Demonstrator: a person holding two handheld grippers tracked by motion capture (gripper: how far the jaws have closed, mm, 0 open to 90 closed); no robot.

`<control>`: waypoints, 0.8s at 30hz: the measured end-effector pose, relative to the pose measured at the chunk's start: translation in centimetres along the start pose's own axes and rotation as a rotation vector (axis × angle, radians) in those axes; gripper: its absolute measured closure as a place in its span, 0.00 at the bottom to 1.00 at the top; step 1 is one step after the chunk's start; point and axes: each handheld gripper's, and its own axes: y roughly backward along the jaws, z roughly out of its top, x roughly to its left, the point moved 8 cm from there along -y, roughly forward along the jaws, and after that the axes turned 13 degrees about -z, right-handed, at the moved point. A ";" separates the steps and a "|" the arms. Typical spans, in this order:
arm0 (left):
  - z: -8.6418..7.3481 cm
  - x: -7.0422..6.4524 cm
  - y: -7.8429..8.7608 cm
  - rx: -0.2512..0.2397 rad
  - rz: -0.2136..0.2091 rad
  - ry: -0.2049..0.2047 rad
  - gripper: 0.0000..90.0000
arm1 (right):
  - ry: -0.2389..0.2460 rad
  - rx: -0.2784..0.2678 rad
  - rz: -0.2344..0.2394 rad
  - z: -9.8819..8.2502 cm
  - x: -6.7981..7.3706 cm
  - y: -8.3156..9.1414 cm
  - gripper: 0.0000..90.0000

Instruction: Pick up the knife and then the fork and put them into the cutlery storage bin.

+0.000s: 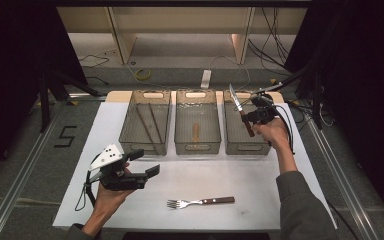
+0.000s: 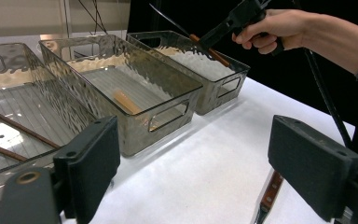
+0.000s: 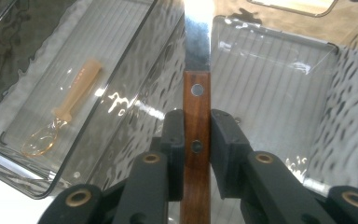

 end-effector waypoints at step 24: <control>0.0 -0.1 0.0 -0.005 -0.008 0.002 0.18 | -0.013 0.020 0.000 -0.4 0.8 -0.9 0.43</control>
